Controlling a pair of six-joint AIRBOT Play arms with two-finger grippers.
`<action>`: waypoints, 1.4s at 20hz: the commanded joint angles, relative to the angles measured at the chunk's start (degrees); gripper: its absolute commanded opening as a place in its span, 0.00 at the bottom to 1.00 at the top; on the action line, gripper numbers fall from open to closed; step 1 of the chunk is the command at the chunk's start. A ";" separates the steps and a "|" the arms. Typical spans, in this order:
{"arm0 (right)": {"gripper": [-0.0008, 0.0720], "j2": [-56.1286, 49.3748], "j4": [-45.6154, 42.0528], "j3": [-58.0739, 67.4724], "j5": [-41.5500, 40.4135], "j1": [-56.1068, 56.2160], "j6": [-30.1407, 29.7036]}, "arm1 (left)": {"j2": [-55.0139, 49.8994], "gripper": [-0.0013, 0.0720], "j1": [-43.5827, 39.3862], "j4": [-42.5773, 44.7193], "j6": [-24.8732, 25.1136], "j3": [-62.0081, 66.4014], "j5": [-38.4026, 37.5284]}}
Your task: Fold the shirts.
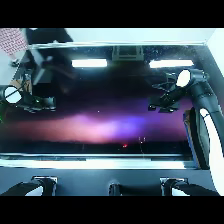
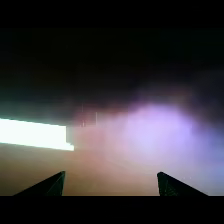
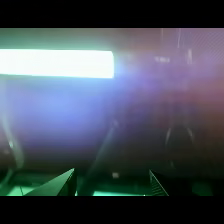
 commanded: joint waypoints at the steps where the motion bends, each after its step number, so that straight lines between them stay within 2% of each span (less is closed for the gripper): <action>1: 0.78 -0.04 0.07 -0.02 -5.64 0.00 0.13 | -0.02 0.99 0.00 -0.13 -0.07 0.00 6.64; 4: 0.78 -0.04 0.04 -0.02 -6.27 0.00 0.11 | -0.61 1.00 0.04 -0.72 -0.04 0.00 16.96; 6: 0.79 -0.04 -0.50 -0.02 -9.88 0.00 -0.31 | -2.19 1.00 1.31 -0.76 -0.28 0.55 24.52; 7: 0.85 -0.04 -0.50 -0.02 -12.31 0.00 -0.28 | -4.04 1.00 2.89 -0.83 -2.03 2.14 25.03; 8: 0.98 -0.04 -0.46 -0.02 -14.25 0.00 -0.28 | -7.02 1.00 5.46 -1.62 -3.74 5.07 23.82; 11: 0.97 -0.04 -0.20 -0.02 -15.39 0.02 1.42 | -18.62 1.00 17.53 -7.58 -6.08 18.03 16.41; 13: 0.96 -0.04 -0.02 -0.02 -13.66 0.07 1.90 | -26.64 1.00 26.95 -11.63 -14.43 26.01 10.69; 15: 0.95 -0.04 1.01 -0.02 -12.44 0.07 2.03 | -31.34 1.00 34.75 -18.05 -18.73 27.50 10.86; 17: 0.95 -0.04 2.78 -0.02 -12.04 0.07 2.29 | -34.40 1.00 39.56 -20.31 -21.20 27.50 13.18; 19: 0.95 -0.11 4.74 -0.02 -12.24 0.07 2.32 | -36.65 1.00 41.57 -20.52 -22.12 27.50 17.92; 23: 0.95 -0.17 7.93 -0.02 -12.13 0.07 3.04 | -39.36 1.00 40.48 -24.17 -22.10 27.52 31.52; 28: 0.95 -0.17 10.36 -0.02 -10.99 0.07 3.48 | -42.58 1.00 39.78 -24.13 -22.05 27.50 37.40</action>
